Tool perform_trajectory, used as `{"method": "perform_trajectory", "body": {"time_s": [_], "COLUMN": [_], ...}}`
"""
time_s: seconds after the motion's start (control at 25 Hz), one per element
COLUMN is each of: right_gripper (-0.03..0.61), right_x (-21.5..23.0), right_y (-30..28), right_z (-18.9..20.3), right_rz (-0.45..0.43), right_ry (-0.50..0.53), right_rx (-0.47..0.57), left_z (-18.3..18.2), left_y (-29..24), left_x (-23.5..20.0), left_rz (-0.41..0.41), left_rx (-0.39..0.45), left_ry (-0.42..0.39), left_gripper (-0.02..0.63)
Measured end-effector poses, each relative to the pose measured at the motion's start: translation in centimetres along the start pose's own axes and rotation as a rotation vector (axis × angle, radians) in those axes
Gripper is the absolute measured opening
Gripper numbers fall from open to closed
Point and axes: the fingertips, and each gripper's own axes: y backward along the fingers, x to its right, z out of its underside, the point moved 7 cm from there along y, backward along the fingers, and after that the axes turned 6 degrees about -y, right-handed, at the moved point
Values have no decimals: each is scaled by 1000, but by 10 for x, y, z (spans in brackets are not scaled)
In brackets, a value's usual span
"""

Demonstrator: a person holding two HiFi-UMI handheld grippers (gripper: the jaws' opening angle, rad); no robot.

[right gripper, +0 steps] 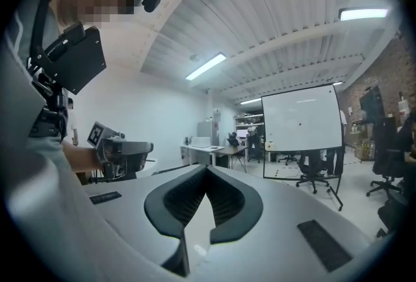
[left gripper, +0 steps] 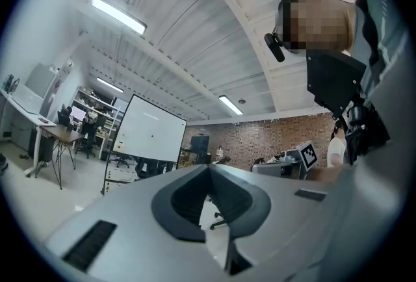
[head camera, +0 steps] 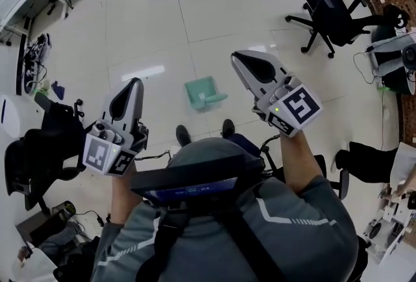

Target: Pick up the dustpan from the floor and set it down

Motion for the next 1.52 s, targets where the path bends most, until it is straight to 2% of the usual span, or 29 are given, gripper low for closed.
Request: {"method": "perform_trajectory", "body": {"time_s": [0.16,0.36,0.52,0.64,0.76,0.88,1.08,1.28,1.4,1.52], "right_gripper": [28,28,83,147,161,206,206,206,253,253], "right_x": [28,54,54,56,58,63,67,69,71,70], "right_y": [4,-2,-14,-26,-43,-57,-74,-86,-92,-100], "right_z": [6,30,47,76,119,173,261,346,396,440], "right_rz": [-73,-164,-198,-207,-246,-308,-379,-480,-540,-586], "right_ry": [24,20,65,92,119,171,207,224,262,310], "right_rx": [-21,-89,-153,-223,-310,-412,-540,-690,-771,-828], "left_z": [14,52,66,90,124,168,239,313,357,404], "left_y": [-22,-48,-49,-45,-47,-55,-61,-63,-68,-67], "left_x": [18,23,17,10,-2,-10,-18,-25,-24,-25], "left_rz": [-75,-155,-132,-85,-45,-34,20,24,32,58], "left_rx": [-25,-87,-103,-158,-195,-219,-250,-324,-381,-439], "left_ry": [7,22,42,42,58,96,86,143,151,168], "left_gripper": [26,26,26,26,26,26,26,26,26,26]}}
